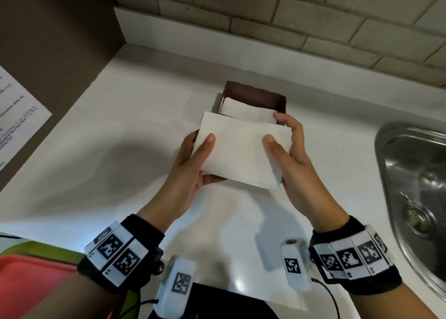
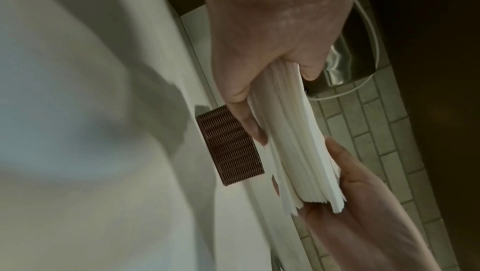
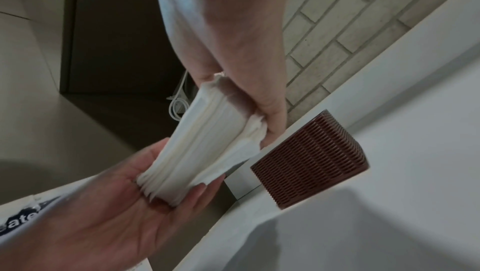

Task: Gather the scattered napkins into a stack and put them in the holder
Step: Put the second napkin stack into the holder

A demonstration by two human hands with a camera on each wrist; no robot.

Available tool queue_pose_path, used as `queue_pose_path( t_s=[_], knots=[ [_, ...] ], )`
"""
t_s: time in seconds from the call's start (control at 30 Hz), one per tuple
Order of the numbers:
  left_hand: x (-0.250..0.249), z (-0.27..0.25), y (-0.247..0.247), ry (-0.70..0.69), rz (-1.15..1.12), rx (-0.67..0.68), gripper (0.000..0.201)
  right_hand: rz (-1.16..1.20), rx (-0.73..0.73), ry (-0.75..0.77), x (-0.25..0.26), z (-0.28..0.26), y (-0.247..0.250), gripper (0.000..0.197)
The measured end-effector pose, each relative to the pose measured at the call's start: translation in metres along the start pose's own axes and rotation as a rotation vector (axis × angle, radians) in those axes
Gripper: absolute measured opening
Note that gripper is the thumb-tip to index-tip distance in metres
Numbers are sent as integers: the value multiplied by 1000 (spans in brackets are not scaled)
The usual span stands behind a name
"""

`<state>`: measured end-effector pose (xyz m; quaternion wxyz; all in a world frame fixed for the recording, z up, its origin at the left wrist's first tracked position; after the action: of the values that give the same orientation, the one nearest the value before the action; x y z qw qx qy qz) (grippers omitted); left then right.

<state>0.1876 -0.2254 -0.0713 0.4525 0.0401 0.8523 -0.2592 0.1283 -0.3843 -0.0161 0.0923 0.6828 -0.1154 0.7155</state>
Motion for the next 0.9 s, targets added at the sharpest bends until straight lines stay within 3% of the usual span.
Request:
queue_pose_path(
  t_s=[0.1, 0.33, 0.5, 0.67, 0.77, 0.9],
  knots=[
    [3, 0, 2, 7, -8, -8, 57, 59, -38, -59, -5, -1, 4, 9],
    [8, -2, 6, 24, -46, -28, 57, 19, -103, -74, -10, 2, 8, 18],
    [6, -1, 13, 7, -47, -96, 43, 25, -121, -119, -14, 3, 7, 2],
    [3, 7, 17, 29, -56, -132, 40, 177, -34, -367, -36, -10, -3, 50],
    [0, 13, 13, 53, 90, -147, 40, 102, 38, -417, -40, -15, -4, 42],
    [-16, 22, 0, 43, 279, -170, 37, 28, -97, -378, -33, -5, 20, 54]
  ],
)
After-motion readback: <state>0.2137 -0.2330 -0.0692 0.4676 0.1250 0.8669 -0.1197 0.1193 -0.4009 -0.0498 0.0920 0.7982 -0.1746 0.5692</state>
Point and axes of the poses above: each hand's wrist, its own z-axis towards the middle knuckle, its own y-axis out of the back of the hand, x = y × z, the point moved 10 cm from there along z, towards the middle knuckle, and after that the axes turned 9 degrees about y, right-handed, at the moved point
